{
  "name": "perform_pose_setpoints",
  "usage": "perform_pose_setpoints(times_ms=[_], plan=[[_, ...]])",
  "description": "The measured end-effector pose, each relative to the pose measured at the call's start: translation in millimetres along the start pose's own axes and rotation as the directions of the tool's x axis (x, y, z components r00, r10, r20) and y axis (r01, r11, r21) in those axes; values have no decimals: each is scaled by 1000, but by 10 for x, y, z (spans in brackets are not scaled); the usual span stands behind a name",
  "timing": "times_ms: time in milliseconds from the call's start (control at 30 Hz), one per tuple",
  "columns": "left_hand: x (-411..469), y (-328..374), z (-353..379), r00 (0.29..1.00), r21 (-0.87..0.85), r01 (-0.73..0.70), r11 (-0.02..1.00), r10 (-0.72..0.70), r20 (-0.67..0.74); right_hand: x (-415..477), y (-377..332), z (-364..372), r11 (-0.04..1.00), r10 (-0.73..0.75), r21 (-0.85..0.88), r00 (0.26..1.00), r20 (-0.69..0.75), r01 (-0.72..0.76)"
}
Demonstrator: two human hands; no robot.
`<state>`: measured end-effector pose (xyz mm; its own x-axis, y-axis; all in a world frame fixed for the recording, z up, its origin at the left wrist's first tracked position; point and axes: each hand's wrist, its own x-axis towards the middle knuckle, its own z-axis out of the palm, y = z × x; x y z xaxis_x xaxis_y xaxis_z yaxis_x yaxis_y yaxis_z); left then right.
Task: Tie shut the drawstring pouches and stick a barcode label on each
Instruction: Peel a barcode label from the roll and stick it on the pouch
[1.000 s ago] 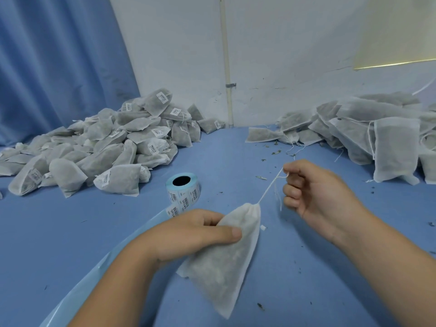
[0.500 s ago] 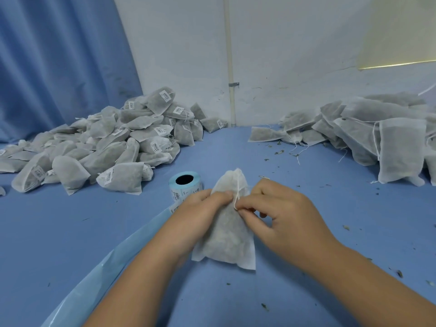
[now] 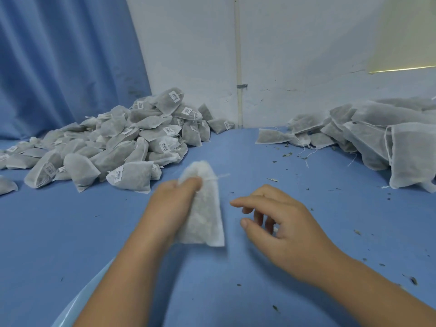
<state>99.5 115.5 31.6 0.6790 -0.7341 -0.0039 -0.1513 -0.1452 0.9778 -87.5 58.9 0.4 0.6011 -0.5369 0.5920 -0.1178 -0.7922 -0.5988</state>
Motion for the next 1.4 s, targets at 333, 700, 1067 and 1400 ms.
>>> perform_pose_setpoints(times_ms=[333, 700, 1067, 1400], plan=[[257, -53, -433, 933, -362, 345, 866, -275, 232, 417, 146, 425, 911, 390, 105, 916, 96, -399], [384, -95, -685, 848, -323, 496, 806, -369, 381, 741, 77, 1042, 915, 404, -44, 900, 164, -402], [389, -100, -723, 838, -221, 472, 853, -357, 413, 712, 56, 1126, 919, 393, -59, 913, 111, -389], [416, -131, -702, 855, -174, 449, 876, -365, 368, 721, 52, 1113, 910, 413, -22, 898, 151, -414]])
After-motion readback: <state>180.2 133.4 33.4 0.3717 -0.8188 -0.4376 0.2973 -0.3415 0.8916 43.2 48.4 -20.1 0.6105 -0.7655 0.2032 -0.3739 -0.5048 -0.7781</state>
